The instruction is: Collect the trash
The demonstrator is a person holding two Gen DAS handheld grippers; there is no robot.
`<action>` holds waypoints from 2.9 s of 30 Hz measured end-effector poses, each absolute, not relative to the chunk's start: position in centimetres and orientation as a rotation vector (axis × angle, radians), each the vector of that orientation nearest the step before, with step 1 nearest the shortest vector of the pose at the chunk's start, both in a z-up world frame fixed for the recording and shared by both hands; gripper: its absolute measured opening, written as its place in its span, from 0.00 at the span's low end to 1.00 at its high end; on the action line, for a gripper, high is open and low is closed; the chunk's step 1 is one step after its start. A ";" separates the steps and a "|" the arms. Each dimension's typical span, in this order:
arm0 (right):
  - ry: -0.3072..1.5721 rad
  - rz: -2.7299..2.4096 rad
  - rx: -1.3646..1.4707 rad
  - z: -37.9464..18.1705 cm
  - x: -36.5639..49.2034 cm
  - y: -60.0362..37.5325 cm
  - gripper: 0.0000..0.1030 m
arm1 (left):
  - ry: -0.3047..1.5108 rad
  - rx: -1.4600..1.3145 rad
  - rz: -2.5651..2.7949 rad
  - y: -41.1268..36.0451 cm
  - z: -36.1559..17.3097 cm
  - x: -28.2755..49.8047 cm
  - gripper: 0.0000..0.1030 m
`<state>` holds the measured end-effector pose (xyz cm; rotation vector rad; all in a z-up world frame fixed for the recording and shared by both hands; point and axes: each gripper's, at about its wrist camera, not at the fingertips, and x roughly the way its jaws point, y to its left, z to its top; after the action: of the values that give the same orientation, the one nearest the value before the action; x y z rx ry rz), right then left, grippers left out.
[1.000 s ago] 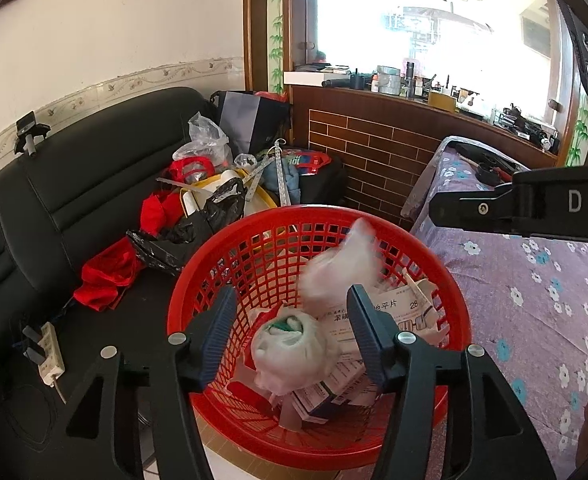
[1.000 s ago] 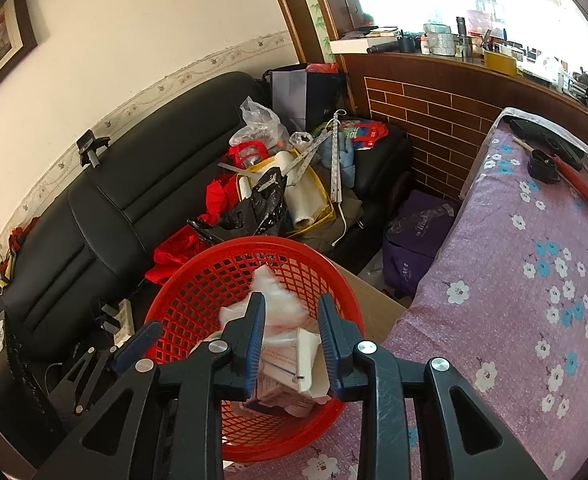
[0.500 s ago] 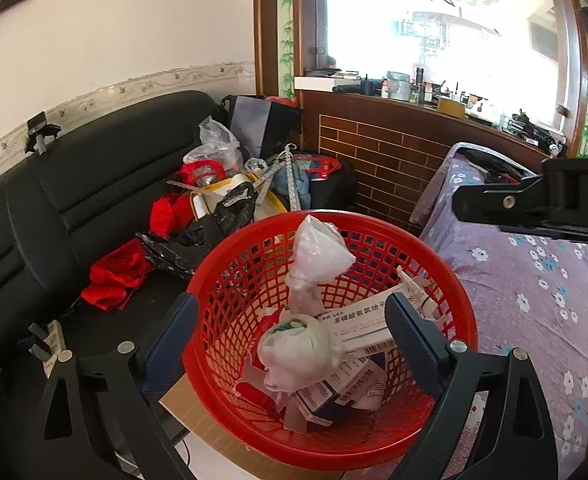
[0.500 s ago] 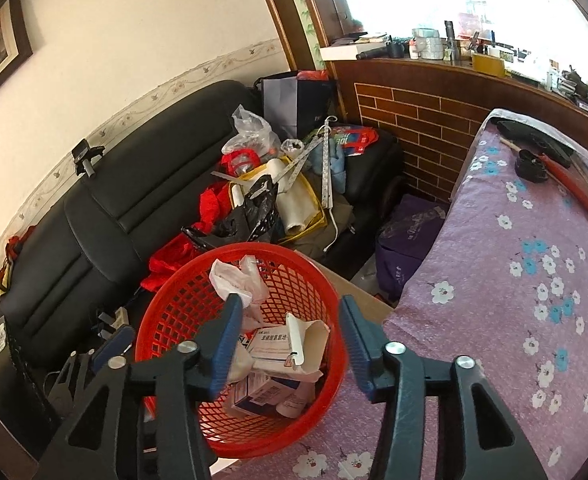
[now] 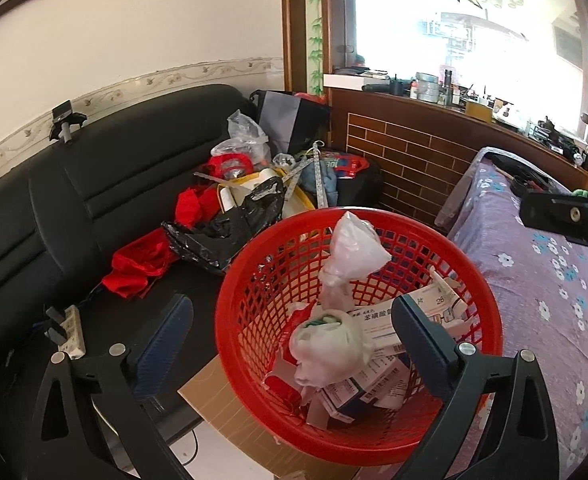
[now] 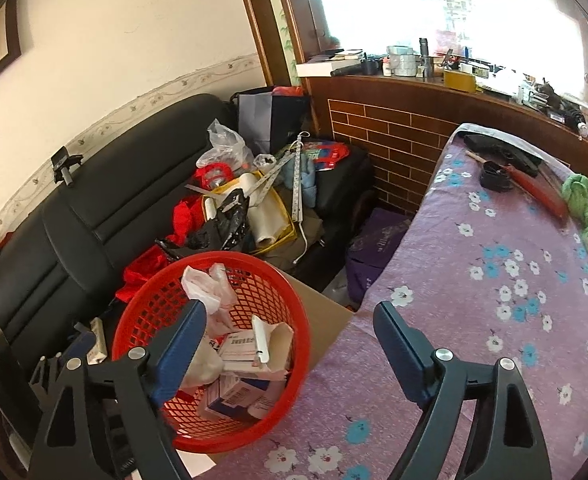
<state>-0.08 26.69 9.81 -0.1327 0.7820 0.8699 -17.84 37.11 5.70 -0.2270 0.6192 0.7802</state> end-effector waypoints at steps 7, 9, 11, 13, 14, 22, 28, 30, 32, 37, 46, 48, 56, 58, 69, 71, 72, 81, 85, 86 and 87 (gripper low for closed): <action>0.768 0.834 -0.163 9.3 -0.7 25.9 0.91 | 0.597 -0.230 0.811 36.9 6.2 -19.0 0.98; 0.767 0.826 -0.174 9.2 -1.0 25.7 0.91 | 0.605 -0.231 0.827 37.0 6.1 -19.1 0.98; 0.766 0.822 -0.178 9.2 -1.1 25.6 0.91 | 0.609 -0.238 0.831 37.1 6.1 -19.3 0.98; 0.760 0.816 -0.186 9.1 -1.4 25.4 0.91 | 0.615 -0.244 0.847 37.3 6.1 -19.6 0.98; 0.756 0.815 -0.189 9.2 -1.5 25.2 0.91 | 0.617 -0.248 0.848 37.3 6.1 -19.6 0.98; 0.730 0.791 -0.205 9.3 -2.4 24.1 0.92 | 0.596 -0.374 0.840 38.7 6.0 -22.0 0.98; 0.720 0.787 -0.231 9.0 -3.5 23.7 0.92 | 0.619 -0.384 0.873 39.0 5.8 -23.3 0.98; 0.720 0.787 -0.239 8.9 -3.9 23.6 0.93 | 0.625 -0.390 0.873 39.2 5.8 -23.6 0.98; 0.717 0.788 -0.252 8.7 -4.4 23.5 0.93 | 0.634 -0.394 0.869 39.1 5.7 -23.8 0.98; 0.704 0.789 -0.278 8.4 -5.6 23.2 0.93 | 0.630 -0.391 0.873 38.7 5.7 -24.6 0.98; 0.642 0.761 -0.340 8.4 -7.8 21.8 0.93 | 0.634 -0.316 0.952 37.2 5.9 -25.9 0.98; 0.619 0.752 -0.357 8.5 -8.4 21.4 0.93 | 0.625 -0.282 0.987 36.5 6.2 -26.4 0.98; 0.491 0.725 -0.411 9.3 -12.0 18.2 0.96 | 0.577 -0.120 1.067 31.7 7.4 -27.6 0.98; 0.465 0.723 -0.417 9.5 -13.0 17.2 0.97 | 0.568 -0.099 1.041 30.4 7.5 -27.9 0.98; 0.388 0.697 -0.381 10.3 -16.7 10.0 1.00 | 0.538 -0.090 0.914 24.4 8.0 -29.2 0.98; 0.393 0.697 -0.360 10.3 -16.9 8.9 1.00 | 0.533 -0.087 0.892 23.6 8.1 -29.3 0.98; 0.395 0.696 -0.349 10.3 -17.0 8.3 1.00 | 0.530 -0.085 0.884 23.2 8.2 -29.4 0.98; 0.409 0.663 -0.286 10.0 -17.0 4.5 1.00 | 0.514 -0.037 0.844 20.0 9.3 -28.4 0.98; 0.424 0.643 -0.267 9.8 -16.4 3.4 1.00 | 0.529 -0.017 0.825 19.2 9.1 -27.6 0.98; 0.429 0.642 -0.262 9.8 -16.3 3.3 1.00 | 0.532 -0.012 0.821 19.0 9.0 -27.5 0.98; 0.431 0.638 -0.258 9.7 -16.2 3.1 1.00 | 0.535 -0.008 0.819 18.9 9.0 -27.4 0.98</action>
<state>-16.18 3.10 9.72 -0.2578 0.4315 0.6378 -27.42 18.87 8.96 -0.0075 0.5350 0.8195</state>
